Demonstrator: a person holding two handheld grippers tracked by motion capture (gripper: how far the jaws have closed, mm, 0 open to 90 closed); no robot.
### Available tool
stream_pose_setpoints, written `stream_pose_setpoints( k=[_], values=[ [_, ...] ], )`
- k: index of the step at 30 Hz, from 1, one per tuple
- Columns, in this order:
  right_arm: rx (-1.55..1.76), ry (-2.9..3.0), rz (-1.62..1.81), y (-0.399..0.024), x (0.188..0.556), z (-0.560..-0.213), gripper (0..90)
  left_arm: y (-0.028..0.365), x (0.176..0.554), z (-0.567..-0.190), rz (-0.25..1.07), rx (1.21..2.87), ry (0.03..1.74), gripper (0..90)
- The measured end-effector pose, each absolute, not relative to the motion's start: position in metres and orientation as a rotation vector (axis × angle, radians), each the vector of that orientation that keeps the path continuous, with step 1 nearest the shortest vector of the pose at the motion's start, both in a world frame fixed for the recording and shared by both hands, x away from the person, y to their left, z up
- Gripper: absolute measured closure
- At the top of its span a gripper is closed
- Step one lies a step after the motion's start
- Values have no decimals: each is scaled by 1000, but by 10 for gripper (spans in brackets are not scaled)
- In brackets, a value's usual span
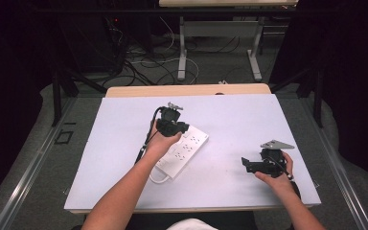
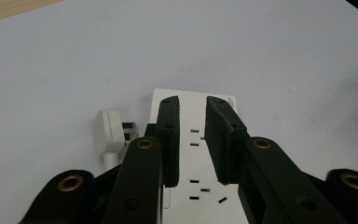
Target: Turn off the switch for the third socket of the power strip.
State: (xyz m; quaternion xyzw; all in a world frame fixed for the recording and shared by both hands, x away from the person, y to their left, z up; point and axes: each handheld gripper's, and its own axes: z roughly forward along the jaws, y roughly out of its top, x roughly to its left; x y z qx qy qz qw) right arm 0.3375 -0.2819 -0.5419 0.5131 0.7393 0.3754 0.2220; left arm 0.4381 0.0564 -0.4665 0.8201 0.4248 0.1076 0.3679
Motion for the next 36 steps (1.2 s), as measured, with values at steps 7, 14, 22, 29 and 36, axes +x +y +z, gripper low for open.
stream_pose_setpoints(
  k=[7, 14, 22, 29, 36],
  values=[
    [1417, 2040, 1038, -282, 337, -542, 64, 60, 432, -463, 275, 2108, 1076, 699],
    [1420, 2040, 1036, -281, 337, -542, 64, 66, 426, -460, 279, 2102, 1073, 643],
    [1418, 2041, 1037, -281, 337, -542, 64, 77, 422, -462, 273, 2088, 1085, 562],
    [1415, 2045, 1035, -281, 337, -542, 64, 87, 417, -462, 252, 2086, 1089, 486],
    [1416, 2045, 1034, -281, 337, -542, 64, 96, 413, -464, 247, 2080, 1096, 396]
  ],
)
